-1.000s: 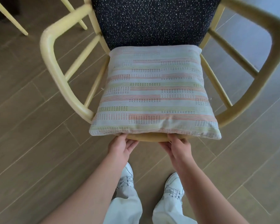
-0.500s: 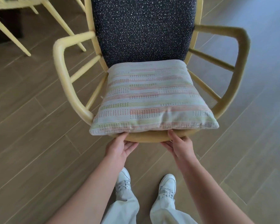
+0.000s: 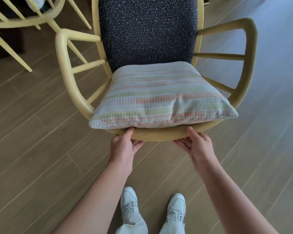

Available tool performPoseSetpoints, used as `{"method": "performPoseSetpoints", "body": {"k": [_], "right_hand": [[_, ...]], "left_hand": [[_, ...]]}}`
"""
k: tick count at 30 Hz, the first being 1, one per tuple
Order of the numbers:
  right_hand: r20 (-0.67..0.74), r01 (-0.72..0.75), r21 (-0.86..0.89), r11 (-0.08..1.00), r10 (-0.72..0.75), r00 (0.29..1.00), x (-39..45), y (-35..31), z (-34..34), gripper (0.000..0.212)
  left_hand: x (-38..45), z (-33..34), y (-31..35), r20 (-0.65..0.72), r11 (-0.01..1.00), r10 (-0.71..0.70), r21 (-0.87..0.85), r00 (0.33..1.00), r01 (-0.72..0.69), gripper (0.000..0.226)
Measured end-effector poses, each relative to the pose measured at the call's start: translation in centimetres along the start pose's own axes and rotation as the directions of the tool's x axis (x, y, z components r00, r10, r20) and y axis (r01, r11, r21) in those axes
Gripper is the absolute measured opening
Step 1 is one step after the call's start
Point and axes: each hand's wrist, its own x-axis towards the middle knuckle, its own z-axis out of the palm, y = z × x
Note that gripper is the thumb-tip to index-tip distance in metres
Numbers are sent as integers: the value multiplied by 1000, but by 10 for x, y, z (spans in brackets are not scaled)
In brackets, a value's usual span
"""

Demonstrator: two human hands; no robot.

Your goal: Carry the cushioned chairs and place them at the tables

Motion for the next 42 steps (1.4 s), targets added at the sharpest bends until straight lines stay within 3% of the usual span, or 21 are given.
{"method": "performPoseSetpoints", "body": {"k": [7, 14, 19, 23, 36, 42], "right_hand": [[-12, 95, 92, 991, -94, 995, 4, -33, 18, 14], [-69, 186, 123, 975, -179, 981, 17, -88, 57, 12], [-60, 184, 97, 978, -179, 982, 28, -127, 79, 8], [-74, 143, 106, 984, -135, 988, 38, -156, 98, 6], [-106, 18, 128, 992, -4, 994, 62, -221, 142, 9], [-164, 120, 86, 989, -105, 981, 73, -234, 165, 6]], "left_hand": [[-2, 16, 37, 90, 998, 44, 49, 995, -48, 11], [10, 56, 85, 40, 986, 146, 77, 989, -149, 13], [17, 74, 121, 137, 984, 166, 45, 976, -174, 28], [22, 90, 148, 197, 987, 148, 28, 969, -156, 23], [42, 136, 199, 192, 994, 106, -34, 976, -102, 18], [48, 156, 221, 221, 992, 128, -48, 967, -120, 14]]}}
